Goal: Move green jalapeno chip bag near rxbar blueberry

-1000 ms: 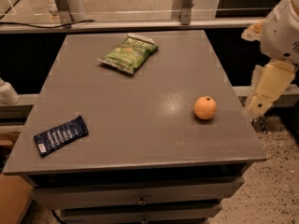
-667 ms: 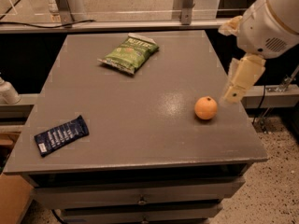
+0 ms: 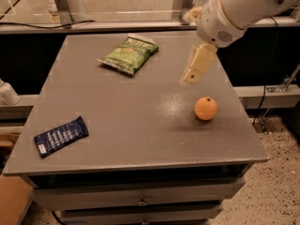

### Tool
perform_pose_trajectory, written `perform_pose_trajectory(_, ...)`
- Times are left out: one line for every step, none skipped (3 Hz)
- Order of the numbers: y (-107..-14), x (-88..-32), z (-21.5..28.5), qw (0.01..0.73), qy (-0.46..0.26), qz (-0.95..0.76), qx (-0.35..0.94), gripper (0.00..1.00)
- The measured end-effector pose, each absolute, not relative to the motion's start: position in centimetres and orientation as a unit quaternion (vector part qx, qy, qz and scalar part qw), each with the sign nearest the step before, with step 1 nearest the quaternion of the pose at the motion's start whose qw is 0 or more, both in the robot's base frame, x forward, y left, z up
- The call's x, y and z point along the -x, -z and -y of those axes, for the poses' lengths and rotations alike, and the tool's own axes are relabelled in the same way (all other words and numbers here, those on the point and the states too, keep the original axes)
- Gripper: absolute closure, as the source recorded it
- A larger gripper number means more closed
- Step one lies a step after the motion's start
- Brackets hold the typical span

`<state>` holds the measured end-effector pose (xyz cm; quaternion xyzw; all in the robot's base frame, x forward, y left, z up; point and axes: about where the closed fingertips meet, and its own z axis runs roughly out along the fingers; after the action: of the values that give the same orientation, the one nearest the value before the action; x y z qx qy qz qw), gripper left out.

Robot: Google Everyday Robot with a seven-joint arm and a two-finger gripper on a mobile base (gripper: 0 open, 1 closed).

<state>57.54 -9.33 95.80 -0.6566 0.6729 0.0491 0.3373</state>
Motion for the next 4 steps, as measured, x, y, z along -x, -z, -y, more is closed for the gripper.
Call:
perform_pose_trajectory(-95.8, -57.5, 9.3, 0.337, -0.049, -0.673, 0.657, 0.00)
perform_pose_trajectory(-95.2, -59.7, 8.5, 0.359, -0.047, -0.675, 0.643, 0.00)
perform_pose_trajectory(-93.3, -64.6, 6.9, 0.391, -0.052, -0.690, 0.607, 0.00)
perform_pose_trajectory(-91.3, -68.8, 5.5, 0.408, -0.074, -0.711, 0.568, 0.00)
